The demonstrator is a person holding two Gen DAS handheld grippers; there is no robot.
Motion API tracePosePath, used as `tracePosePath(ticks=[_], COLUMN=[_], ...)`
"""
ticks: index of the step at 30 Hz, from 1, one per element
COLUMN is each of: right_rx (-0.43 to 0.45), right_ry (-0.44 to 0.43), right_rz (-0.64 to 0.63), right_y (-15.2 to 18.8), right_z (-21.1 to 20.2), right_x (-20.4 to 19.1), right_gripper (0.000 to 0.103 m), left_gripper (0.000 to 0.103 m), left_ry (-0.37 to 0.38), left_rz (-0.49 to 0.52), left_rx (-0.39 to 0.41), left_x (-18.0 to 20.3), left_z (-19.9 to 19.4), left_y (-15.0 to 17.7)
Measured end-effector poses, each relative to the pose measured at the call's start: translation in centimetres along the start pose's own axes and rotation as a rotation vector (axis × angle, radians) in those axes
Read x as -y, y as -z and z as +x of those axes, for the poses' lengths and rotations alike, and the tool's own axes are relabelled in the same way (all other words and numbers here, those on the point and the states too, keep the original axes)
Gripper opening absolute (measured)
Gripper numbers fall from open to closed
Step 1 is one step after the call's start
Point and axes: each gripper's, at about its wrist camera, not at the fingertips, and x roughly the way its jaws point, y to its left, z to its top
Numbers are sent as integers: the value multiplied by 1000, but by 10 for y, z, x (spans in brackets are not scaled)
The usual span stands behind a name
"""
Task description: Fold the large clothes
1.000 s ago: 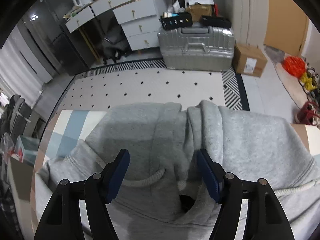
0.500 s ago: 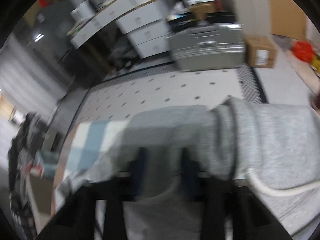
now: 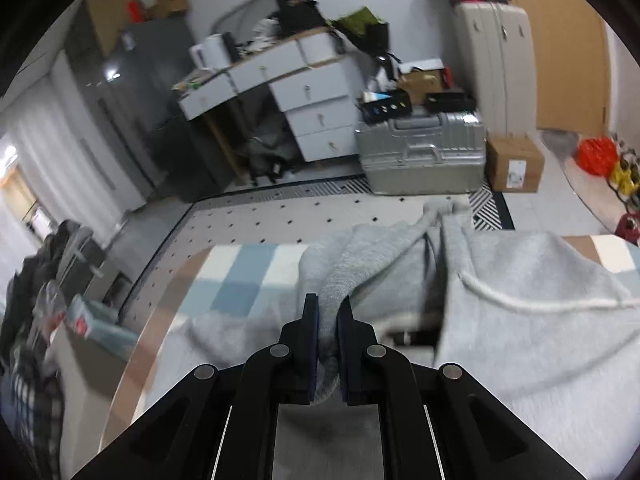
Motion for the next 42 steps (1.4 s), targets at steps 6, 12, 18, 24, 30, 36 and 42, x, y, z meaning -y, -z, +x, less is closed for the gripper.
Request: tracePosePath(ticks=[6, 12, 18, 24, 30, 36, 42], right_rx=[-104, -197, -324, -230, 36, 63, 115], right_ry=[-51, -83, -13, -85, -19, -45, 64], right_rz=[-133, -202, -243, -47, 258, 622, 605], right_y=[66, 101, 97, 54, 10, -24, -52], right_z=[-26, -49, -40, -61, -69, -4, 28], right_x=[-20, -28, -24, 4, 71, 133, 134], right_gripper=[8, 8, 16, 74, 91, 91, 77], left_gripper=[99, 99, 99, 99, 99, 99, 99], left_ry=[-6, -6, 5, 12, 15, 3, 7], left_rz=[23, 18, 31, 19, 24, 25, 13], left_rx=[7, 10, 5, -7, -16, -48, -76], left_x=[9, 11, 15, 16, 20, 21, 16], left_z=[0, -1, 2, 5, 10, 21, 31], left_y=[0, 0, 1, 0, 1, -1, -3])
